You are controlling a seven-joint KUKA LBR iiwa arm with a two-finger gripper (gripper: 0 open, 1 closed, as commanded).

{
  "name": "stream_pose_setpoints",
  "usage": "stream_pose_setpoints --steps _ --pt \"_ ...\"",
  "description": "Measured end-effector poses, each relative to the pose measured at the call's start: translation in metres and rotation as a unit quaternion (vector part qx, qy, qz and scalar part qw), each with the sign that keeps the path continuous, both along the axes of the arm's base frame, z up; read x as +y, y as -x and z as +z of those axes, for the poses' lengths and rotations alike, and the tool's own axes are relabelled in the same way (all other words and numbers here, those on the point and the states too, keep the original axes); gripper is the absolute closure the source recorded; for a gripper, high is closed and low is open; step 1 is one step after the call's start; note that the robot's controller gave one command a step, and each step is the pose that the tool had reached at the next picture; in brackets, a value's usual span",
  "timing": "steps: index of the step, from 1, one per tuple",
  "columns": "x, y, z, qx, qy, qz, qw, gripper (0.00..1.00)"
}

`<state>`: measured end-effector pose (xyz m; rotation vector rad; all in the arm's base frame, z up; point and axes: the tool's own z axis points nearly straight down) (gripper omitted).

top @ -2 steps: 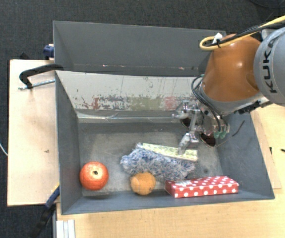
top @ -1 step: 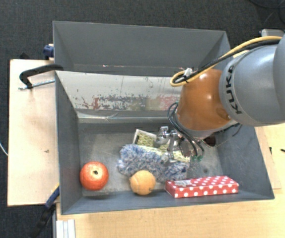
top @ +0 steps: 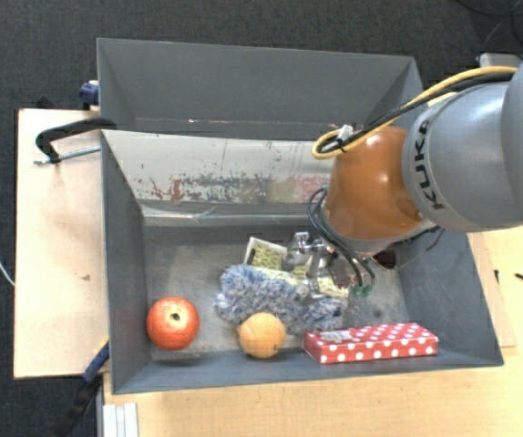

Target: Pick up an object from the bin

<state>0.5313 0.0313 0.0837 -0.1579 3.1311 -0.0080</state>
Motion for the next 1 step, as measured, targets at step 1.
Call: stream_pose_setpoints --steps 1 --pt "-0.0097 0.0003 0.1561 -0.0023 -0.003 0.003 1.0000 1.00"
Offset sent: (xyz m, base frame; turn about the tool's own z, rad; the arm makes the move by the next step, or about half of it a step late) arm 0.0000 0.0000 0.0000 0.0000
